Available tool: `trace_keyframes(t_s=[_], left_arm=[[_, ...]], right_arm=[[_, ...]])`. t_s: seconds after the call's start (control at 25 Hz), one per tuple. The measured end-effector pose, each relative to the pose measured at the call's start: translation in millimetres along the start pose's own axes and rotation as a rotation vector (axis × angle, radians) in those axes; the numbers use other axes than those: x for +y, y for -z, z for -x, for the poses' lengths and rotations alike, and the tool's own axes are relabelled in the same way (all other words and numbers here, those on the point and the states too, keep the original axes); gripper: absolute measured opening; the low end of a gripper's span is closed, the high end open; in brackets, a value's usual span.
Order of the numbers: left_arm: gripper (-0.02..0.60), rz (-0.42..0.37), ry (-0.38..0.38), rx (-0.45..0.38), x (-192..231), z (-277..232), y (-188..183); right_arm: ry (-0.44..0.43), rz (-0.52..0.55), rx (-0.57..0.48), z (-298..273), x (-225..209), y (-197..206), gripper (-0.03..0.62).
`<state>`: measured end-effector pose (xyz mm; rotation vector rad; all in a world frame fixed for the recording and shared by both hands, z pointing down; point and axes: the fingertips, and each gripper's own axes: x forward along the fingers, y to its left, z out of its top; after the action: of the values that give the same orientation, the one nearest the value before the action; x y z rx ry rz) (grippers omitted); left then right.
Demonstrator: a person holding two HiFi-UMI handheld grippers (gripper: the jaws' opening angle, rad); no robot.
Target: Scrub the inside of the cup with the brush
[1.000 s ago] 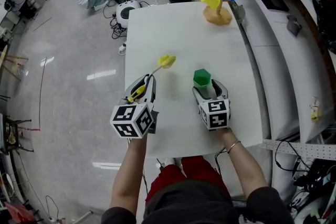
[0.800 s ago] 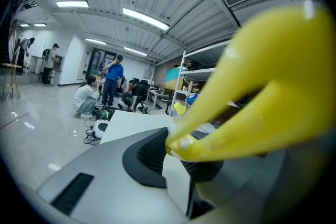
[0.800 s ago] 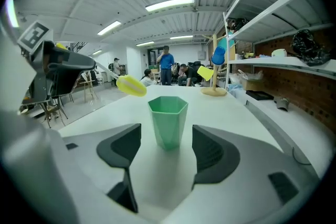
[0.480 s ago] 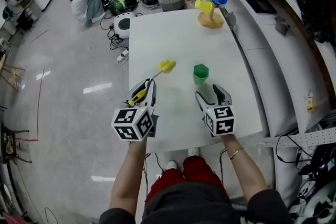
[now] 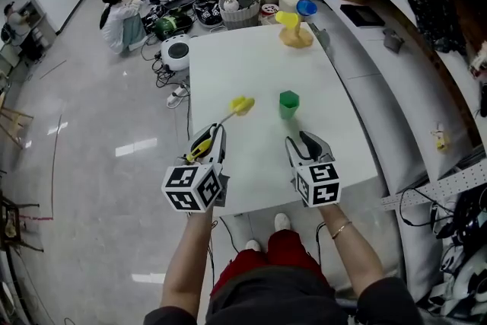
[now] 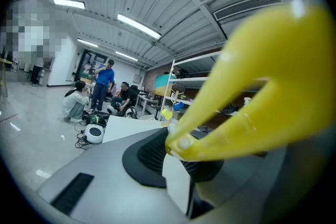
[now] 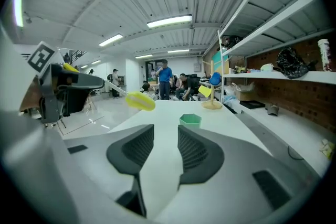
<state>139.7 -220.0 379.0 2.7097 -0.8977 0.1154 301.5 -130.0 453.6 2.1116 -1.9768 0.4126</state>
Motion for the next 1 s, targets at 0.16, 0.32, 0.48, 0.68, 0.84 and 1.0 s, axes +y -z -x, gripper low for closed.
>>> trace_keyframes(t_s=[0.16,0.32,0.48,0.68,0.84,1.0], left_arm=[[0.045,0.002,0.012,-0.014,0.4,23.7,-1.2],[0.044,0.001,0.028,-0.026,-1.6,43.2,-1.2],[0.045,0.001,0.042,-0.035,-3.1,61.9,-3.1],[0.044,0.012,0.065,-0.041,-7.1,76.2,-3.5],[0.044,0.022,0.088,-0.047,-18.9,85.0,-4.2],[0.044,0.009,0.104,-0.054,-31.1,91.4,-4.8]], right_arm=[[0.003,0.004,-0.035,20.1,18.5,-7.0,0.086],[0.008,0.016,-0.053,37.6,34.4,-7.9,0.041],[0.017,0.021,-0.061,55.4,48.7,-7.7,0.029],[0.042,0.01,-0.059,79.5,57.3,-7.0,0.02],[0.051,0.031,-0.058,98.5,62.5,-9.2,0.018],[0.057,0.076,-0.061,112.8,68.5,-10.5,0.018]])
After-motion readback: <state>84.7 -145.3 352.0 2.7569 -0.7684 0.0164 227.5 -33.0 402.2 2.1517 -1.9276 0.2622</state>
